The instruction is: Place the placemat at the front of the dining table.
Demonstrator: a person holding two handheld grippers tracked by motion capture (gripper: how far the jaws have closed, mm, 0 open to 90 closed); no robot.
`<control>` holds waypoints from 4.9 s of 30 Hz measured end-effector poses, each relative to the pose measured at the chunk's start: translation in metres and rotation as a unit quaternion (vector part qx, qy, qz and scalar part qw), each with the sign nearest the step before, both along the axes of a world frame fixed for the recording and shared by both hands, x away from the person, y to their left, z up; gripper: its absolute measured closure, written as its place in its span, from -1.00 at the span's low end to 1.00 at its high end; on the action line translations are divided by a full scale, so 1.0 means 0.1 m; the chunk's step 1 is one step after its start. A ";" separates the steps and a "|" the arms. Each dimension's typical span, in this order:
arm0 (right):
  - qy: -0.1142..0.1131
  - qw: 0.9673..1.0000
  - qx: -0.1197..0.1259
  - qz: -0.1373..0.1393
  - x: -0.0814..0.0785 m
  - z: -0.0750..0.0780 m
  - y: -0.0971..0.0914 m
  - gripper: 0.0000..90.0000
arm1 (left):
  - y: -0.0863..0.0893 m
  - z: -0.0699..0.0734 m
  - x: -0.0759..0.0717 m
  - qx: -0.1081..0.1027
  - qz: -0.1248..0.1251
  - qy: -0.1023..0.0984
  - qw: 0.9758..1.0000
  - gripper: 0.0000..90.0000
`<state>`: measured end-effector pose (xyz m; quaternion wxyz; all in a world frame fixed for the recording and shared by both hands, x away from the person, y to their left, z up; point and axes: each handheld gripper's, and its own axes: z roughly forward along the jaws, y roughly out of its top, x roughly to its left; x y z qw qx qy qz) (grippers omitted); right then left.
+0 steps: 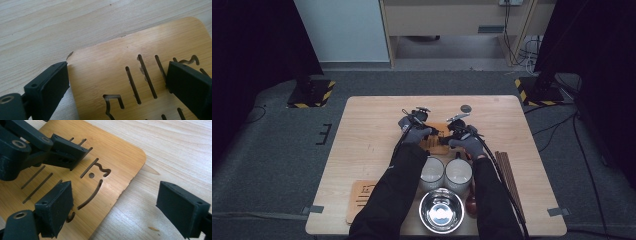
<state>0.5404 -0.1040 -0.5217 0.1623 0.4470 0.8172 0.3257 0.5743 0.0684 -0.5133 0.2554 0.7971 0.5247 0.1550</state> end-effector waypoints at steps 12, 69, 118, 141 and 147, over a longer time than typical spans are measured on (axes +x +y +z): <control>-0.009 1.000 -0.013 0.005 -0.01 -0.01 0.02 -0.67 | 0.01 -0.01 0.00 0.004 -0.001 0.009 1.000 -0.91; -0.041 0.998 -0.006 0.041 -0.11 -0.05 -0.05 -0.74 | 0.84 -0.19 -0.24 -0.031 -0.118 -0.072 0.990 -0.91; -0.067 0.997 -0.017 -0.027 0.10 -0.16 -0.10 -0.81 | 0.66 -0.24 -0.08 -0.009 -0.119 -0.125 0.985 -0.96; -0.068 0.997 -0.017 -0.028 0.10 -0.16 -0.09 -0.76 | 0.80 -0.12 -0.08 -0.049 -0.105 -0.127 0.985 -0.94; -0.067 0.997 -0.019 -0.029 0.09 -0.15 -0.08 -0.76 | 0.73 -0.21 -0.11 -0.033 -0.123 -0.112 0.986 -0.93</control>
